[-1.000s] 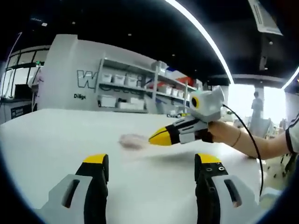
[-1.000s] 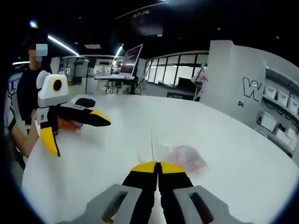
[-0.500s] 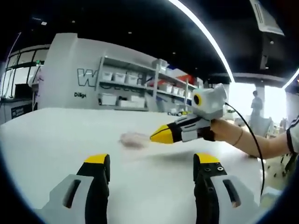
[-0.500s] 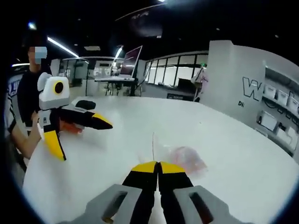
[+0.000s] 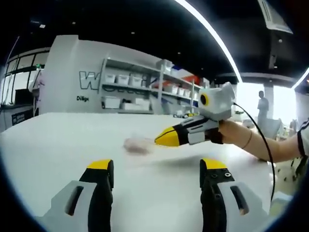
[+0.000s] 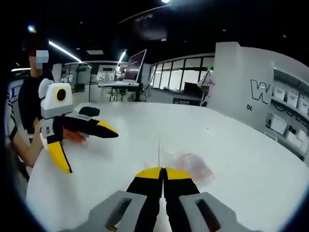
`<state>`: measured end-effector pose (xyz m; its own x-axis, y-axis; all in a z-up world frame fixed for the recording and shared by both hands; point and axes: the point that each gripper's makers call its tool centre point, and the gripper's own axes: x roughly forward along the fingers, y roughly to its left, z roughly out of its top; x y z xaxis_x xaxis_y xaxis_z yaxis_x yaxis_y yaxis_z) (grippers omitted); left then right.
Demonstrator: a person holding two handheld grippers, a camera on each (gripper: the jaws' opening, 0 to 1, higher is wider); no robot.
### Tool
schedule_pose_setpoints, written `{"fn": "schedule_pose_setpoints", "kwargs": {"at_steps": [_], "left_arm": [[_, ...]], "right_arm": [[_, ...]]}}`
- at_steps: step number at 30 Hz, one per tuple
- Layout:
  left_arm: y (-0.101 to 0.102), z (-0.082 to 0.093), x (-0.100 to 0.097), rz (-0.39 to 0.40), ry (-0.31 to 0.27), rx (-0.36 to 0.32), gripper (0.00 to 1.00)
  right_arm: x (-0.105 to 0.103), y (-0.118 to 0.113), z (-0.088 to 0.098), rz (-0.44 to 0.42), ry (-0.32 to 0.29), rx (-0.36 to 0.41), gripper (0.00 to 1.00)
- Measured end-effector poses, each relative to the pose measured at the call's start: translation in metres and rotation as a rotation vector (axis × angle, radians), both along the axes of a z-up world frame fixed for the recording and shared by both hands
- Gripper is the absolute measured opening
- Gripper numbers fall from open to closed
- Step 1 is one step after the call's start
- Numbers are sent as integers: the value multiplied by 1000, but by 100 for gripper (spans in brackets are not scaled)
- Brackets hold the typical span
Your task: Open the resealable bag by pulling the two sides of the seal apart until the entire bag opening is separated and visibly accessible.
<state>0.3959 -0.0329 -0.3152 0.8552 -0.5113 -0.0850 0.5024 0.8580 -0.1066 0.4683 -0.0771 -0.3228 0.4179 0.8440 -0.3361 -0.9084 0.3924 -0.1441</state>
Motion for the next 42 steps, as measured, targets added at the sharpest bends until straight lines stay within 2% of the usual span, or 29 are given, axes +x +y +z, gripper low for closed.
{"fn": "schedule_pose_setpoints", "kwargs": {"at_steps": [13, 27, 31, 38, 42], "left_arm": [[-5, 0, 2, -11, 21, -4, 69], [-4, 2, 6, -1, 31, -18, 68], [-5, 1, 7, 5, 30, 6, 66], [-6, 6, 9, -2, 29, -37, 62], [-4, 3, 12, 6, 28, -21, 61]], "right_arm": [[1, -3, 10, 4, 76, 85, 0], [-2, 0, 9, 11, 106, 92, 0], [-2, 0, 9, 13, 109, 93, 0], [-3, -1, 13, 14, 107, 102, 0], [-4, 0, 13, 17, 111, 105, 0]]}}
